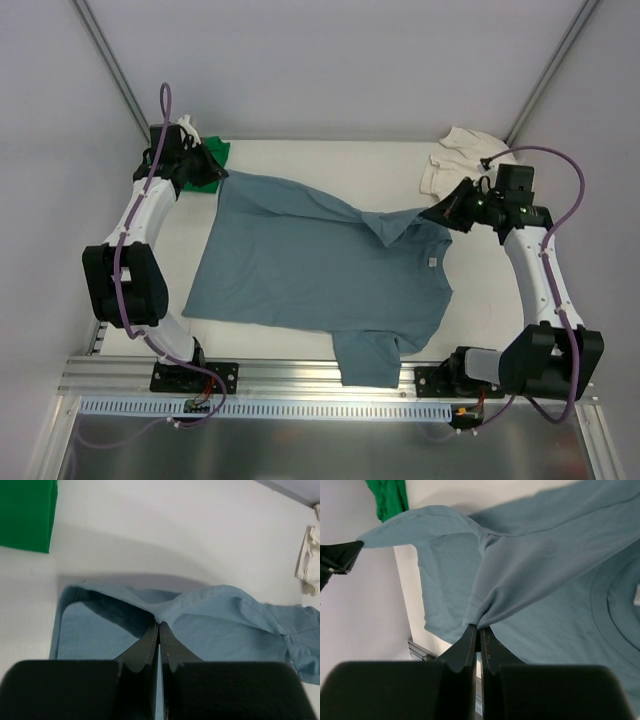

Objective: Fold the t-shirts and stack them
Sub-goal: Fold the flattened tshirt in 1/3 of the way

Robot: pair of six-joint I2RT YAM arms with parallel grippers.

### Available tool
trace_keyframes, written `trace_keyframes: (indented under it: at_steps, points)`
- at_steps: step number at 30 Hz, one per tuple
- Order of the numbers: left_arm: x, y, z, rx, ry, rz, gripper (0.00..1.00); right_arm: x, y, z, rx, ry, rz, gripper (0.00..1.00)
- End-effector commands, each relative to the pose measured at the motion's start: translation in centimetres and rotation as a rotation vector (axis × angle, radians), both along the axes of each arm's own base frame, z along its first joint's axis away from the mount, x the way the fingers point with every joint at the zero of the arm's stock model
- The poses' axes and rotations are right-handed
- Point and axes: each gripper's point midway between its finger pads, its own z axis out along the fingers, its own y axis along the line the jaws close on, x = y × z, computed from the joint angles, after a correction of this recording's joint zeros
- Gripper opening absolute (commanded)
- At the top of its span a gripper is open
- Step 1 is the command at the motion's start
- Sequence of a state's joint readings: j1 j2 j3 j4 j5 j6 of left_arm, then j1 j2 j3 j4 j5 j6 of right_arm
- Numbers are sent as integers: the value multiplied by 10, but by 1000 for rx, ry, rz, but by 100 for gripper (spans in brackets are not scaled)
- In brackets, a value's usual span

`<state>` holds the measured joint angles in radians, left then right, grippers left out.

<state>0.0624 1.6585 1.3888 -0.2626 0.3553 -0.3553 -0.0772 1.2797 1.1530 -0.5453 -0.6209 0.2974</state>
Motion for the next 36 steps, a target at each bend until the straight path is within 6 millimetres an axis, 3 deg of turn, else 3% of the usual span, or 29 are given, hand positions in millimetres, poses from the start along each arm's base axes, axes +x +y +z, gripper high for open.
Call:
trace_keyframes:
  at_steps: [1,5,13,15,16,17,18,23,29,36]
  points:
    - [-14,2,13,27,-58,0,0,-29,-6,-8,-56,-7,2,1]
    - [-31,4,-3,31,-35,24,0,-50,-6,-23,-71,26,11,0]
    - [-44,8,-17,40,-14,49,0,-92,-10,-55,-124,113,13,1]
    - [-45,7,-18,36,-12,48,0,-107,-12,-69,-142,160,16,19]
    - [-45,7,-18,35,-10,47,0,-112,-13,-73,-152,173,15,40]
    - [-46,7,-19,36,-7,46,0,-118,-15,-79,-164,188,17,87]
    - [-47,9,-20,42,-7,56,0,-125,-20,-80,-202,183,11,99]
    - [-51,25,-20,103,-31,125,1,-125,-33,-59,-286,128,-20,99]
    - [-62,43,-27,175,-22,206,1,-110,-27,-46,-251,105,-2,99]
    - [-76,64,-68,233,104,325,1,-105,-25,-47,-238,97,5,100]
